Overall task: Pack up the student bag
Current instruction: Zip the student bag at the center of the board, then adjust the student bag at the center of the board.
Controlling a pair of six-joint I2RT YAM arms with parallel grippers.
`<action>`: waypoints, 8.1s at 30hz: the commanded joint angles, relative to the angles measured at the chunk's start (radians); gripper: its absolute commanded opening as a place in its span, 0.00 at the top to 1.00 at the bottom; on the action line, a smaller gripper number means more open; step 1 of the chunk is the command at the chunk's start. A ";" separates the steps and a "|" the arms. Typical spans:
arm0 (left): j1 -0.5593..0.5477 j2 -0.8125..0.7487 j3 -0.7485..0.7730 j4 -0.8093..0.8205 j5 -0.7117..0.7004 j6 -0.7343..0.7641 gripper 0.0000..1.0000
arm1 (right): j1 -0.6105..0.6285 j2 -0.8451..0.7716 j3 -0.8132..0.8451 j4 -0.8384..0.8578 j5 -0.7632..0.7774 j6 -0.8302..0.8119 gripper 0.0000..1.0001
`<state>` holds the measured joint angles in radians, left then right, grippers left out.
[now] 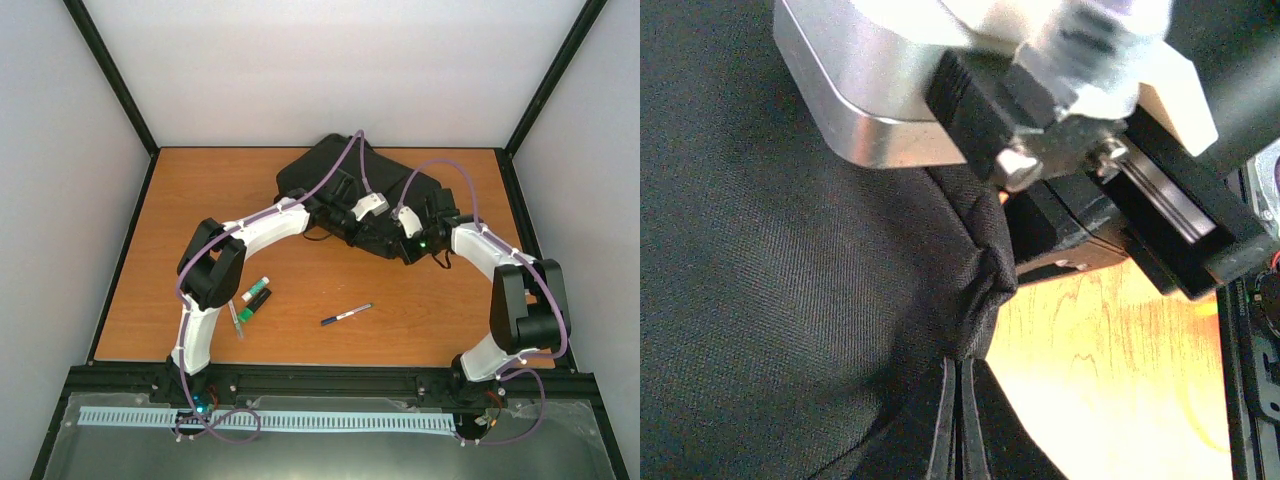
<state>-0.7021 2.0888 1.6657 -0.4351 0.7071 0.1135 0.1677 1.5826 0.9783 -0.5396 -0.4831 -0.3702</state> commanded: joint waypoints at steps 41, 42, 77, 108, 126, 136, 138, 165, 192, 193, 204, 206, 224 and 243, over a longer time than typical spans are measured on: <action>0.006 -0.040 -0.032 -0.391 0.046 0.368 0.99 | -0.105 0.055 0.074 -0.328 0.176 -0.250 0.97; 0.008 -0.048 -0.043 -0.400 0.039 0.381 0.99 | -0.108 0.057 0.072 -0.325 0.180 -0.254 0.97; 0.311 -0.437 -0.303 -0.449 -0.051 0.584 0.48 | 0.318 0.130 0.268 -0.322 0.038 -0.151 0.97; 0.113 -0.280 -0.360 -0.074 -0.175 0.582 0.52 | 0.325 0.115 0.234 -0.318 -0.028 -0.116 0.97; 0.112 -0.304 -0.363 -0.125 -0.144 0.607 0.99 | 0.262 0.130 0.228 -0.314 -0.009 -0.095 0.97; 0.115 -0.367 -0.400 -0.157 -0.149 0.596 0.99 | 0.180 0.092 0.160 -0.349 0.037 -0.171 0.97; 0.115 -0.377 -0.400 -0.163 -0.147 0.594 0.99 | 0.159 0.091 0.142 -0.348 0.045 -0.185 0.97; 0.124 -0.430 -0.446 -0.229 -0.140 0.705 0.99 | -0.020 0.358 0.385 -0.247 0.159 -0.259 0.97; 0.336 -0.437 -0.110 -0.408 -0.190 0.275 0.00 | -0.025 0.036 0.661 -0.361 -0.103 -0.048 0.00; 0.349 -0.431 -0.095 -0.433 -0.186 0.280 0.00 | -0.025 0.029 0.683 -0.375 -0.109 -0.054 0.00; 0.550 -0.469 -0.045 -0.447 -0.214 0.041 0.00 | -0.025 -0.243 0.488 -0.079 -0.049 0.071 0.00; 0.572 -0.491 -0.048 -0.431 -0.253 0.025 0.00 | -0.025 -0.255 0.463 -0.093 -0.134 0.015 0.00; 0.775 -0.250 0.176 -0.446 -0.121 -0.289 0.00 | -0.025 -0.296 0.334 -0.175 -0.182 -0.097 0.00; 0.721 -0.052 0.102 -0.318 -0.268 -0.298 0.00 | -0.055 -0.361 0.118 -0.127 0.172 -0.109 0.00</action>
<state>0.0471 1.9751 1.7142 -0.7841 0.3504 -0.2066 0.1219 1.2518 1.0752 -0.6411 -0.2333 -0.4179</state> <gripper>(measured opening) 0.998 1.000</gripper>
